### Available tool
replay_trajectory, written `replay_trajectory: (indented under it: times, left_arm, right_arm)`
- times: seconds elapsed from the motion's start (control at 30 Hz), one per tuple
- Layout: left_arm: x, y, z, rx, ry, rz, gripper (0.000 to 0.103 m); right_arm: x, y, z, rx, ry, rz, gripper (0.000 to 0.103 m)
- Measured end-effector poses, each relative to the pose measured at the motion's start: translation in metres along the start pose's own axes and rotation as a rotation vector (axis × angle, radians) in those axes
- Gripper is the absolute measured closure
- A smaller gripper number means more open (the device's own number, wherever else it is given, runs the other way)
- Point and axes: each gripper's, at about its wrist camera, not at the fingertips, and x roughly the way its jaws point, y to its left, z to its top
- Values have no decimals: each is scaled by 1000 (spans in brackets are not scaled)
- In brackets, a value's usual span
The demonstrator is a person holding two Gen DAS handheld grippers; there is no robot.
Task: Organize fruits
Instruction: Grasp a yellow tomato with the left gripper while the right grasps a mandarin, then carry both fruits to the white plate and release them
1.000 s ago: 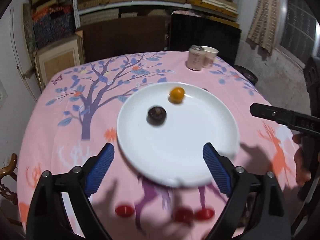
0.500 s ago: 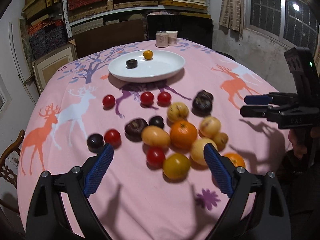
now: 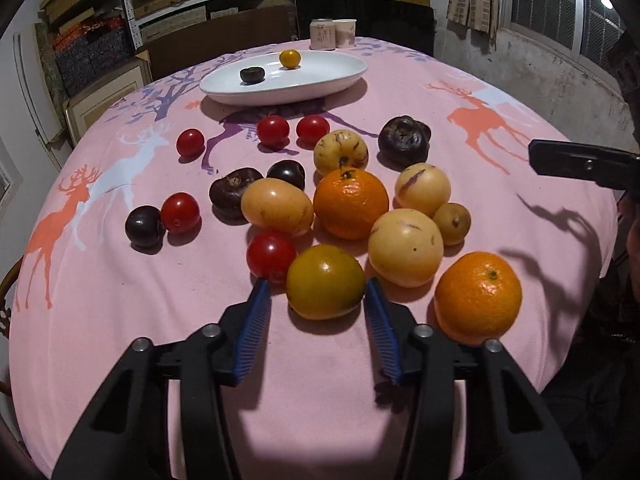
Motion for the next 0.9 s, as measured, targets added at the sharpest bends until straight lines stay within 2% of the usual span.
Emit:
replay_trajectory:
  times: [0.07,0.1,0.13,0.17,0.23,0.37,0.47,0.7,0.77,0.9]
  left_arm:
    - [0,0,0,-12,-23,10,56]
    - [-1,1,1,-23,-36,3,59]
    - [-4,2,1,-28,-45,-13,66]
    - [-7,1,0,-21,-57,-17,66]
    - [-13,0,1,-5,-68,-8,66]
    - [-22,8,0,-36,-70,-19,66]
    - [-30,15,-3,-56,-80,-26,66]
    - [-32,20,-7,-71,-77,-24,66]
    - [-31,22,-8,-79,-70,-25,66]
    - [-30,24,-10,-87,-69,-27,66]
  right_arm:
    - [2,0,-1,0,14,3,36]
    - [3,1,-2,-5,24,8,36]
    - [5,3,-4,-12,35,13,36]
    - [7,5,-5,-24,52,24,36]
    - [14,15,-10,-66,102,92,36]
    - [19,47,-20,-178,168,255,36]
    - [20,66,-23,-248,187,286,36]
    - [40,97,-29,-393,230,190,39]
    - [45,98,-28,-399,218,146,56]
    - [46,91,-26,-376,222,160,57]
